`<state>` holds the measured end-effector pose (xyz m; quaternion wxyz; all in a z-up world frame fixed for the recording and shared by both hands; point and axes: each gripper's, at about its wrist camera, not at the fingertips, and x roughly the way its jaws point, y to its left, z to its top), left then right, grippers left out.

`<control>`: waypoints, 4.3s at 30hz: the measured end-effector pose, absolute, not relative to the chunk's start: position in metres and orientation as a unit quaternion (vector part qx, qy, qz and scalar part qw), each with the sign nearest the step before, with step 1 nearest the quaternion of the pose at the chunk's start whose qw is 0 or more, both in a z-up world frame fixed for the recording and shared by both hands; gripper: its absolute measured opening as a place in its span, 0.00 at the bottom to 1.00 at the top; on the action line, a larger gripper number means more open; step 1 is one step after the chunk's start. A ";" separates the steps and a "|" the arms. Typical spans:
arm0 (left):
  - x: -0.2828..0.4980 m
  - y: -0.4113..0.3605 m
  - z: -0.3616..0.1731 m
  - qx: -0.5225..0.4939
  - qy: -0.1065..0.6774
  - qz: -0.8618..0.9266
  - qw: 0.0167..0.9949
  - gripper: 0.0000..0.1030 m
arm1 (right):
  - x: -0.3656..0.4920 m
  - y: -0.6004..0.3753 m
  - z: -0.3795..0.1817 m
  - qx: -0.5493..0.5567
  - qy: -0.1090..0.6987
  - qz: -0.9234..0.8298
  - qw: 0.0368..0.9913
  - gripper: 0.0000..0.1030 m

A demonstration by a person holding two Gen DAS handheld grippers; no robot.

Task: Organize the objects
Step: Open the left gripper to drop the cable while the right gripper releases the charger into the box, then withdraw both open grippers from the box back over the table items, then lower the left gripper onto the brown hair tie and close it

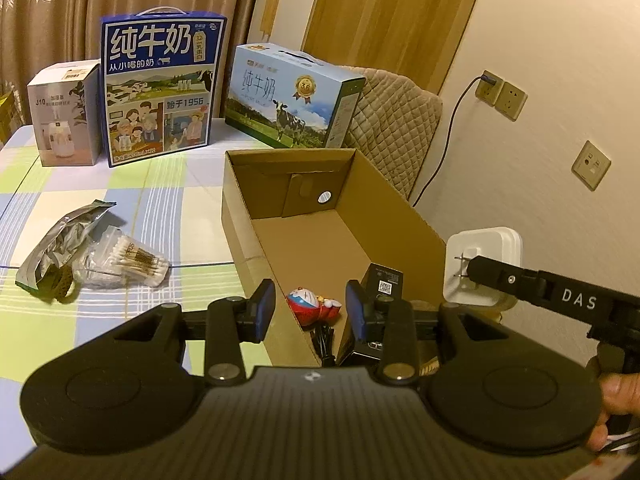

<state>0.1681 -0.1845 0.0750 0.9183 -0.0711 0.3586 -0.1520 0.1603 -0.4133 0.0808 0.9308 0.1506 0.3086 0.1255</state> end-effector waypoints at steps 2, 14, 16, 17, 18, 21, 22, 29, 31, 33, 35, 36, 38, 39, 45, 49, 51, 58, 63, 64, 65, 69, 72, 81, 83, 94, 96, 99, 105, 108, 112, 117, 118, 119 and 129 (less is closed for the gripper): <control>0.168 -0.184 0.075 -0.072 0.359 -0.153 0.918 0.33 | 0.161 -0.414 0.080 0.150 0.309 0.123 0.931 0.28; 0.168 -0.181 0.075 -0.078 0.359 -0.147 0.918 0.37 | 0.165 -0.436 0.077 0.207 0.290 0.107 0.928 0.61; 0.167 -0.179 0.075 -0.080 0.358 -0.146 0.919 0.38 | 0.163 -0.437 0.076 0.206 0.293 0.106 0.928 0.61; 0.166 -0.178 0.075 -0.080 0.358 -0.146 0.919 0.38 | 0.161 -0.437 0.076 0.204 0.295 0.106 0.928 0.61; 0.165 -0.178 0.075 -0.081 0.357 -0.146 0.919 0.39 | 0.160 -0.436 0.075 0.205 0.295 0.106 0.927 0.61; 0.162 -0.176 0.077 -0.082 0.355 -0.145 0.920 0.41 | 0.155 -0.437 0.075 0.207 0.297 0.106 0.926 0.61; 0.161 -0.175 0.077 -0.082 0.354 -0.145 0.920 0.41 | 0.153 -0.436 0.076 0.206 0.297 0.106 0.926 0.61; 0.151 -0.166 0.083 -0.082 0.348 -0.141 0.923 0.43 | 0.141 -0.428 0.086 0.197 0.292 0.110 0.929 0.61; 0.147 -0.163 0.084 -0.082 0.347 -0.140 0.924 0.45 | 0.138 -0.426 0.087 0.196 0.292 0.112 0.929 0.61; 0.143 -0.159 0.085 -0.081 0.346 -0.140 0.924 0.46 | 0.135 -0.422 0.089 0.193 0.293 0.113 0.930 0.61; 0.139 -0.155 0.085 -0.082 0.345 -0.138 0.925 0.50 | 0.132 -0.417 0.090 0.189 0.293 0.115 0.930 0.61; 0.137 -0.151 0.084 -0.083 0.345 -0.136 0.925 0.52 | 0.130 -0.414 0.090 0.187 0.293 0.117 0.930 0.61; 0.134 -0.145 0.084 -0.084 0.344 -0.132 0.926 0.56 | 0.129 -0.409 0.092 0.184 0.295 0.121 0.930 0.61; 0.132 -0.141 0.084 -0.084 0.344 -0.130 0.926 0.56 | 0.127 -0.405 0.093 0.182 0.296 0.123 0.930 0.61; 0.123 -0.110 0.084 -0.087 0.341 -0.108 0.930 0.69 | 0.121 -0.381 0.099 0.166 0.296 0.140 0.930 0.61; 0.114 -0.082 0.081 -0.093 0.339 -0.090 0.932 0.77 | 0.117 -0.361 0.102 0.154 0.297 0.154 0.930 0.61; 0.108 -0.067 0.079 -0.092 0.339 -0.076 0.933 0.83 | 0.116 -0.351 0.104 0.148 0.297 0.161 0.929 0.61; 0.094 -0.019 0.078 -0.085 0.333 -0.032 0.938 0.91 | 0.116 -0.313 0.105 0.126 0.302 0.188 0.926 0.61; 0.092 0.009 0.078 -0.085 0.329 -0.009 0.940 0.96 | 0.120 -0.282 0.103 0.106 0.305 0.212 0.923 0.61; 0.092 0.012 0.078 -0.084 0.329 -0.008 0.941 0.96 | 0.121 -0.276 0.102 0.100 0.305 0.216 0.922 0.61; 0.093 0.016 0.077 -0.083 0.329 -0.007 0.941 0.96 | 0.122 -0.271 0.101 0.093 0.306 0.219 0.922 0.61; 0.098 0.030 0.071 -0.078 0.333 -0.003 0.940 0.96 | 0.128 -0.252 0.093 0.071 0.312 0.230 0.919 0.61; 0.103 0.038 0.064 -0.080 0.336 0.003 0.938 0.96 | 0.132 -0.241 0.086 0.063 0.317 0.237 0.916 0.61; 0.127 0.051 0.033 -0.059 0.352 -0.006 0.934 0.93 | 0.155 -0.206 0.055 0.034 0.337 0.257 0.905 0.61; 0.135 0.052 0.025 -0.050 0.357 -0.012 0.933 0.89 | 0.164 -0.200 0.047 0.031 0.341 0.261 0.903 0.61; 0.191 0.052 -0.024 -0.035 0.370 -0.029 0.928 0.66 | 0.211 -0.161 -0.002 -0.031 0.352 0.257 0.899 0.60; 0.200 0.050 -0.033 -0.029 0.373 -0.033 0.927 0.62 | 0.218 -0.153 -0.014 -0.060 0.347 0.253 0.901 0.60; 0.214 0.046 -0.043 -0.017 0.375 -0.040 0.926 0.55 | 0.229 -0.143 -0.030 -0.100 0.339 0.252 0.901 0.59; 0.237 0.040 -0.059 0.009 0.366 -0.065 0.928 0.44 | 0.254 -0.130 -0.061 -0.152 0.342 0.254 0.892 0.50; 0.247 0.036 -0.066 0.028 0.364 -0.077 0.928 0.41 | 0.261 -0.124 -0.072 -0.182 0.338 0.260 0.886 0.49; 0.259 0.032 -0.072 0.050 0.362 -0.084 0.927 0.38 | 0.271 -0.117 -0.085 -0.210 0.339 0.266 0.878 0.48; 0.272 0.028 -0.079 0.078 0.364 -0.087 0.924 0.35 | 0.278 -0.105 -0.098 -0.256 0.325 0.270 0.870 0.48; 0.274 0.028 -0.081 0.086 0.365 -0.088 0.923 0.34 | 0.280 -0.103 -0.100 -0.263 0.322 0.271 0.868 0.48; 0.275 0.027 -0.082 0.092 0.365 -0.090 0.922 0.32 | 0.282 -0.100 -0.102 -0.269 0.319 0.272 0.867 0.48; 0.281 0.027 -0.091 0.112 0.377 -0.085 0.915 0.17 | 0.293 -0.076 -0.125 -0.355 0.281 0.275 0.848 0.43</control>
